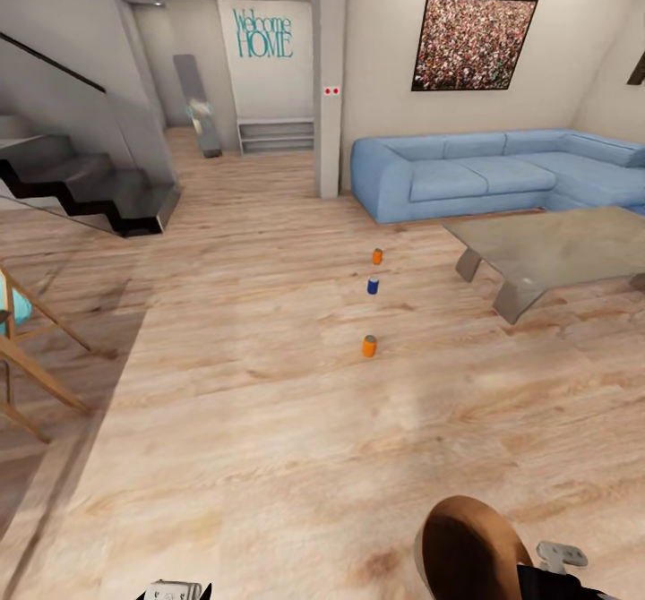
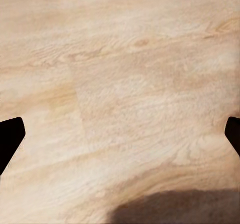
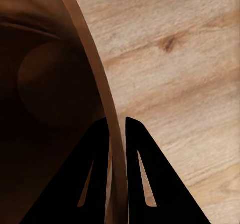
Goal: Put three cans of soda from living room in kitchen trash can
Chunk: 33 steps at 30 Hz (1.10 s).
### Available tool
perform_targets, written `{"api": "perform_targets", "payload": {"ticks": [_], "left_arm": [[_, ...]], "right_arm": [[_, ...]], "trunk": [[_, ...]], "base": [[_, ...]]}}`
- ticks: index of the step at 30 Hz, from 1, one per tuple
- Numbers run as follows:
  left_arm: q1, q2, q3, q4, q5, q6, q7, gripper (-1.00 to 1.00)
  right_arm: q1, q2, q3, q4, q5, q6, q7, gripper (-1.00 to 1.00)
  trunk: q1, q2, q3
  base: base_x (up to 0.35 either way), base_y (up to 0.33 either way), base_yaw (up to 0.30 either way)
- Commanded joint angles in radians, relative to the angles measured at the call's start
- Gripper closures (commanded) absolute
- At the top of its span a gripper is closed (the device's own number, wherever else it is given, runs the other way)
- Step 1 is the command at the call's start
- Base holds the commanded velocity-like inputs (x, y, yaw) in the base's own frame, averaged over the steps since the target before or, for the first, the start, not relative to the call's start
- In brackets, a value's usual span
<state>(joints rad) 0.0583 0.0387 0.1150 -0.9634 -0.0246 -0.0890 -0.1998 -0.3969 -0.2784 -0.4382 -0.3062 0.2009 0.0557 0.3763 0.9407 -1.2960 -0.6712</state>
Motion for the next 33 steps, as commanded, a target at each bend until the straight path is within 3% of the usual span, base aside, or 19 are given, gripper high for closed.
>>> {"api": "perform_targets", "payload": {"ticks": [1, 10, 33], "left_arm": [[0.000, 0.000, 0.000, 0.000, 0.000, 0.000, 0.000, -1.00], [0.000, 0.000, 0.000, 0.001, 0.000, 0.000, -0.001, -1.00], [0.000, 0.000, 0.000, 0.001, 0.000, 0.000, -0.001, -1.00]], "right_arm": [[0.000, 0.001, -0.002, -0.001, -0.007, 0.001, 0.006, 1.00], [0.000, 0.001, -0.003, 0.000, -0.007, 0.001, 0.006, 1.00], [0.000, 0.000, -0.004, 0.000, -0.009, 0.001, 0.006, 1.00]], "trunk": [[0.000, 0.000, 0.000], [0.000, 0.000, 0.001], [0.000, 0.000, 0.019]], "base": [[0.324, 0.065, -0.020], [0.324, 0.112, -0.051], [0.324, 0.150, -0.211]]}}
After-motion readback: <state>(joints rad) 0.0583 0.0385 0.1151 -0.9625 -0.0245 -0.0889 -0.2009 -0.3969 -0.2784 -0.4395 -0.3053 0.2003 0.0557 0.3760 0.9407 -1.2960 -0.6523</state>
